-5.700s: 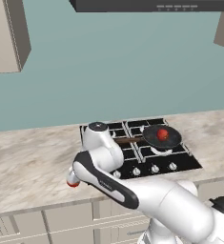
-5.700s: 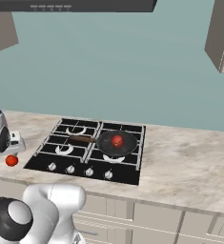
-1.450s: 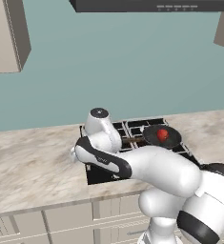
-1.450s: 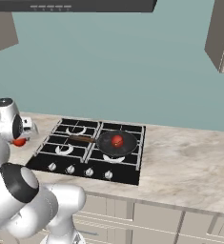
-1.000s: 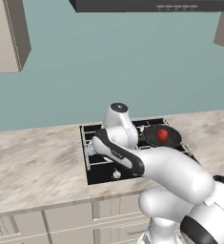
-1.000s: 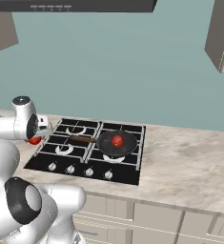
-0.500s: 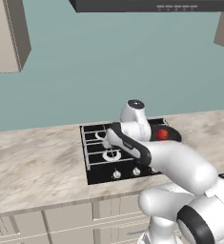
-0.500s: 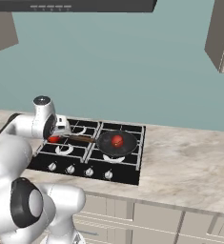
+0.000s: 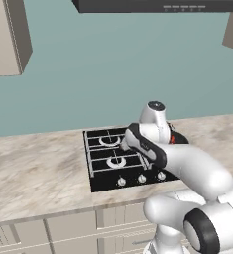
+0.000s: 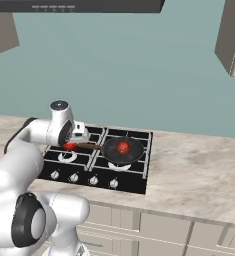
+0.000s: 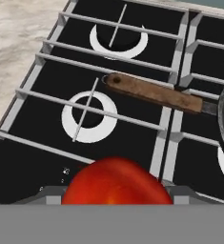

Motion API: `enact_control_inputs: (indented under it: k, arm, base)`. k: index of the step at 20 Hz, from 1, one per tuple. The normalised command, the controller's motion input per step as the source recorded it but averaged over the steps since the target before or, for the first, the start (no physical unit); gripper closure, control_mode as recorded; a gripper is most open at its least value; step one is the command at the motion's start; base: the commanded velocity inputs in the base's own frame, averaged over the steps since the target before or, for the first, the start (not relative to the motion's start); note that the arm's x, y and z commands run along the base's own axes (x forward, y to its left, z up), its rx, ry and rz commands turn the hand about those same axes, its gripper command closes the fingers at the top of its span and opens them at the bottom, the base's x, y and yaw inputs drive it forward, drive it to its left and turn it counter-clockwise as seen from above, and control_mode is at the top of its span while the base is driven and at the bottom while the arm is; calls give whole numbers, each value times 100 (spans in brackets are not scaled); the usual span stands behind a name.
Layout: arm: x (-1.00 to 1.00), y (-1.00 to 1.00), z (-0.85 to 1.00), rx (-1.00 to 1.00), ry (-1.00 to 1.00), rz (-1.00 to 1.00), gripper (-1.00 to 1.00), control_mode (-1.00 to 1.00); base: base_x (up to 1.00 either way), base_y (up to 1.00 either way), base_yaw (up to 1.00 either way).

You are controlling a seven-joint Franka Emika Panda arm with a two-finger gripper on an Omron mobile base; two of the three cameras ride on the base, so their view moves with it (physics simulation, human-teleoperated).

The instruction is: Place the pan on the front right burner on the stove. Then place the tomato and the onion in the pan and turn on the front right burner.

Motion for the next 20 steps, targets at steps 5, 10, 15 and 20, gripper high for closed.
enact_control_inputs:
  k: [5, 10, 15, 20]
  arm:
    - [0, -58, 2, 0, 0, -8, 100, -100]
    - [2, -65, 0, 0, 0, -10, 100, -100]
    - [7, -63, 0, 0, 0, -10, 100, -100]
    - [19, -49, 0, 0, 0, -9, 100, -100]
  base:
    - [0, 0, 0]
    - [0, 0, 0]
    - [0, 0, 0]
    - [0, 0, 0]
